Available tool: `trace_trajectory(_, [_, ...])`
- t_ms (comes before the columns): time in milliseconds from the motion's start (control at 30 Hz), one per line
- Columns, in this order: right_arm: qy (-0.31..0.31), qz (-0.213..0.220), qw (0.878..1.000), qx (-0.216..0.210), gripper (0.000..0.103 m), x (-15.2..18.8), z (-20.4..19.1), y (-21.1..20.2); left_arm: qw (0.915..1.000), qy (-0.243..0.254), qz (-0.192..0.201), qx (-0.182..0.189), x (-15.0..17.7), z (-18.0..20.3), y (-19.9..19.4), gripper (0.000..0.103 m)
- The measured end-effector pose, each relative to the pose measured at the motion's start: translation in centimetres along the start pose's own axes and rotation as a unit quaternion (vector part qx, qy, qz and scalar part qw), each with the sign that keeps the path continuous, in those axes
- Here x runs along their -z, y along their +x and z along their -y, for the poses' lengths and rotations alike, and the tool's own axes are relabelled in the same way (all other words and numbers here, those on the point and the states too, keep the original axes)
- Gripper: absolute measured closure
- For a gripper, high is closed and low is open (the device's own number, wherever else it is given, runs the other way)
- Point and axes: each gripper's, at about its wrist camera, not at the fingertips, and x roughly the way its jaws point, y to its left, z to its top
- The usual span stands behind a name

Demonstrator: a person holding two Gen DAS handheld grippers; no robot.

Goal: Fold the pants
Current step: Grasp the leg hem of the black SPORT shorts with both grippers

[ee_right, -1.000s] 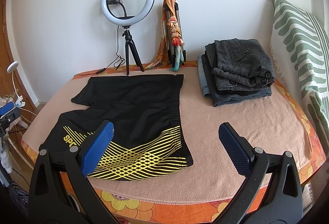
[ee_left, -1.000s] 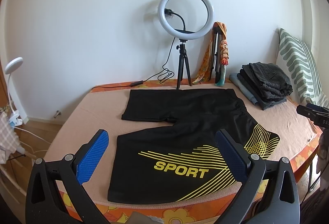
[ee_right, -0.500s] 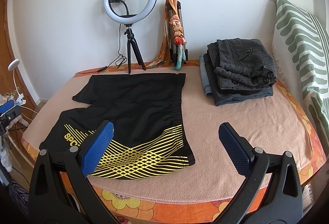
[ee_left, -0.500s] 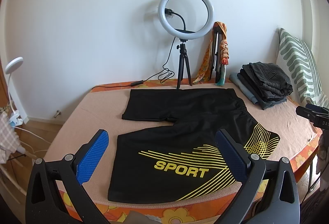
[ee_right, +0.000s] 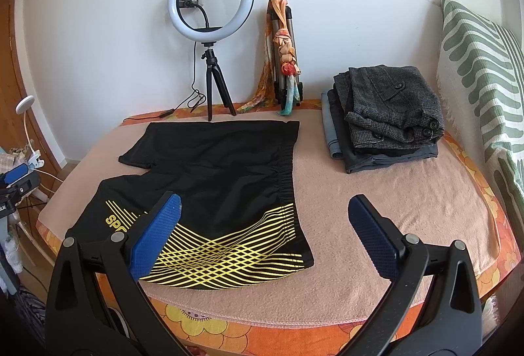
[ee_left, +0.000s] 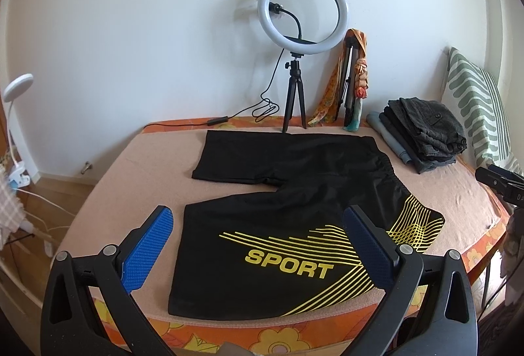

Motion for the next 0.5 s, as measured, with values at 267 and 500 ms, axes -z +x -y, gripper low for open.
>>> trace_trajectory(267, [-0.029, -0.016, 0.999, -0.002, 0.000, -0.1, -0.2, 1.2, 0.9992, 0.018, -0.017, 0.031, 0.9, -1.5, 1.8, 0.001])
trace_trajectory(500, [-0.052, -0.031, 0.998, -0.009, 0.000, 0.8, 0.5, 2.9, 0.9936, 0.025, -0.082, 0.073, 2.7, -5.0, 4.4, 0.020])
